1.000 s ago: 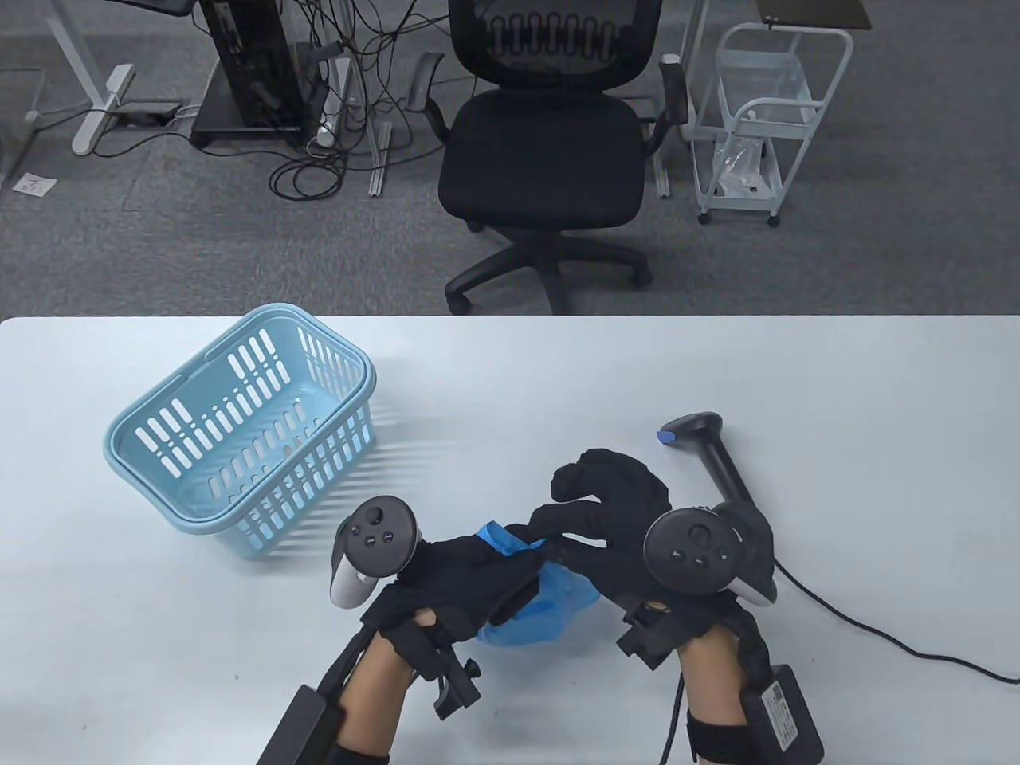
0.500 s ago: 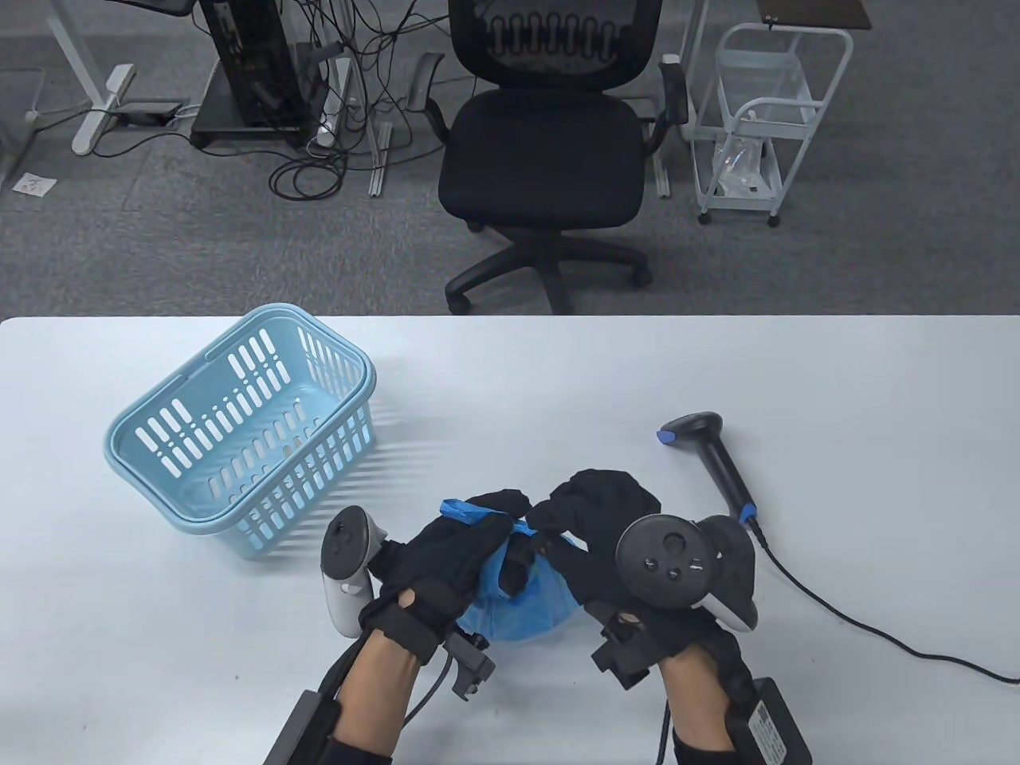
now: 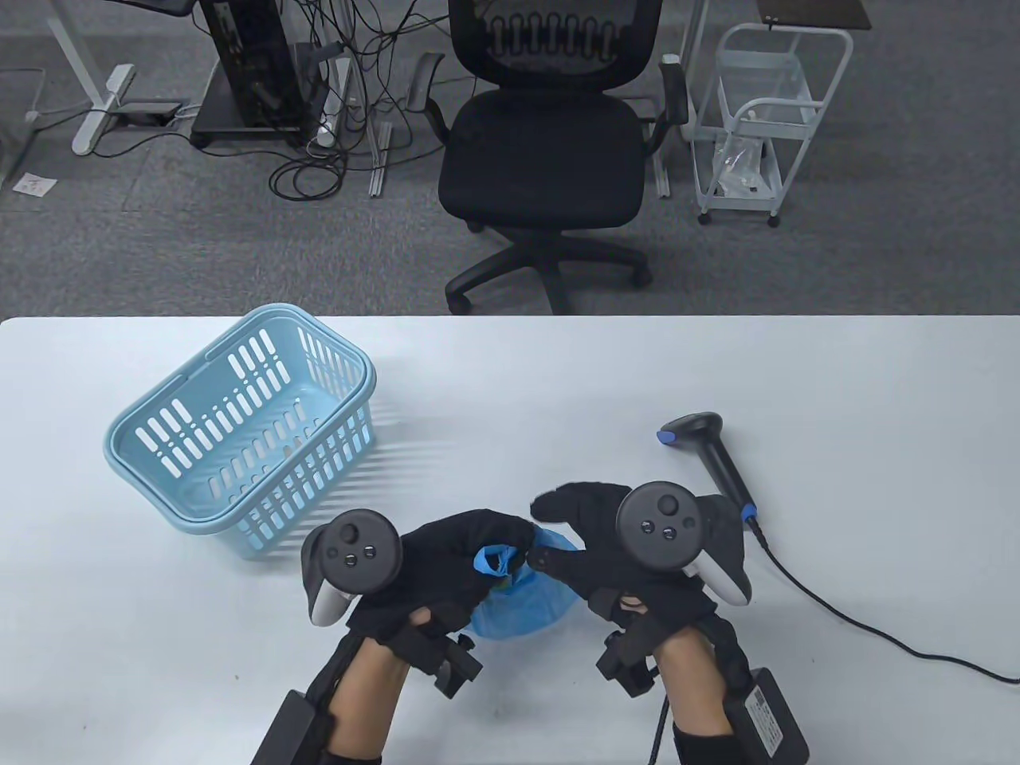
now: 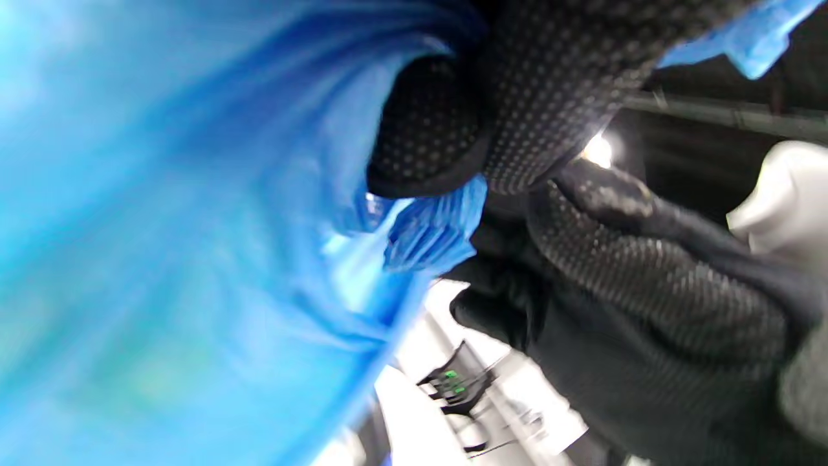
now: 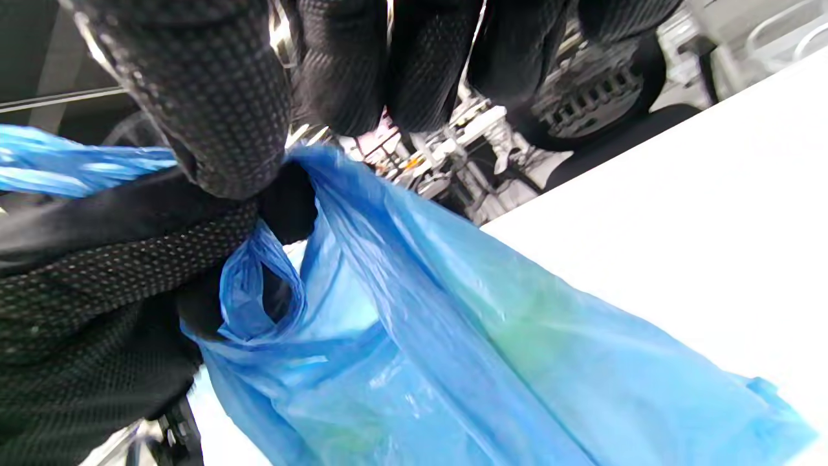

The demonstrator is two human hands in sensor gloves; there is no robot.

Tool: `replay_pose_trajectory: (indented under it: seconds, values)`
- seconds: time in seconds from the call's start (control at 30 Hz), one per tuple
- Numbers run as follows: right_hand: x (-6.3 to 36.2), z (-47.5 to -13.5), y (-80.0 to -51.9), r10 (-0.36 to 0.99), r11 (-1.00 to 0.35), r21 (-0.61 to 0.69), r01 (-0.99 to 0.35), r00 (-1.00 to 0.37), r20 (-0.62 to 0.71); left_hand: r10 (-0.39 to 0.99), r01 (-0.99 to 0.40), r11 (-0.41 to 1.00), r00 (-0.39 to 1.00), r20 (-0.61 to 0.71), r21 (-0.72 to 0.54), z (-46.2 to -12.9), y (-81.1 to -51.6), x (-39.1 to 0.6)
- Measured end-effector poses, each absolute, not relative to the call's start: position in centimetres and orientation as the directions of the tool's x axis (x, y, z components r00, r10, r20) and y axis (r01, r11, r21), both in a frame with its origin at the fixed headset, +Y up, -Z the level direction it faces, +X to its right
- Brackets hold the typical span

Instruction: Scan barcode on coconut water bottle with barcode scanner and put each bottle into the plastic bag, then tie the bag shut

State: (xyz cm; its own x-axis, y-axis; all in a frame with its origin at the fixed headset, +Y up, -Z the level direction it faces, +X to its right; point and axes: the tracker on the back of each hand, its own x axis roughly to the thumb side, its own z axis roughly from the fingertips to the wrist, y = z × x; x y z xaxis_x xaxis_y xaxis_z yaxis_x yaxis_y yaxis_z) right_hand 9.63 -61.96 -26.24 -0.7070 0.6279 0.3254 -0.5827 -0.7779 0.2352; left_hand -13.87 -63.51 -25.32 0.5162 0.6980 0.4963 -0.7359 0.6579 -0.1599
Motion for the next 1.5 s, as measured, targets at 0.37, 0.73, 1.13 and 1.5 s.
replay_pose_trajectory:
  seconds: [0.37,0.73,1.13,1.5]
  values:
    - [8.7,-27.4,-64.3,0.668,-0.744,0.332,-0.580,-0.663,0.338,0.119,-0.379,0.844,0.822,0.556,0.380,-23.4,-62.6,-12.5]
    - [11.1,-28.8,-66.9,0.904,-0.427,0.433,-0.793,-0.390,0.178,0.598,-0.904,0.385,0.397,0.697,0.184,-24.3,-66.8,-14.8]
    - [11.3,-28.0,-65.2,0.874,-0.461,0.180,-0.869,-0.410,0.261,0.657,-0.919,0.390,0.319,0.683,0.054,-24.7,-67.0,-14.8]
    - [11.7,-25.0,-62.2,0.654,-0.712,0.018,-0.702,-0.654,0.379,0.555,-0.742,0.662,0.576,0.600,0.100,-24.0,-66.0,-17.9]
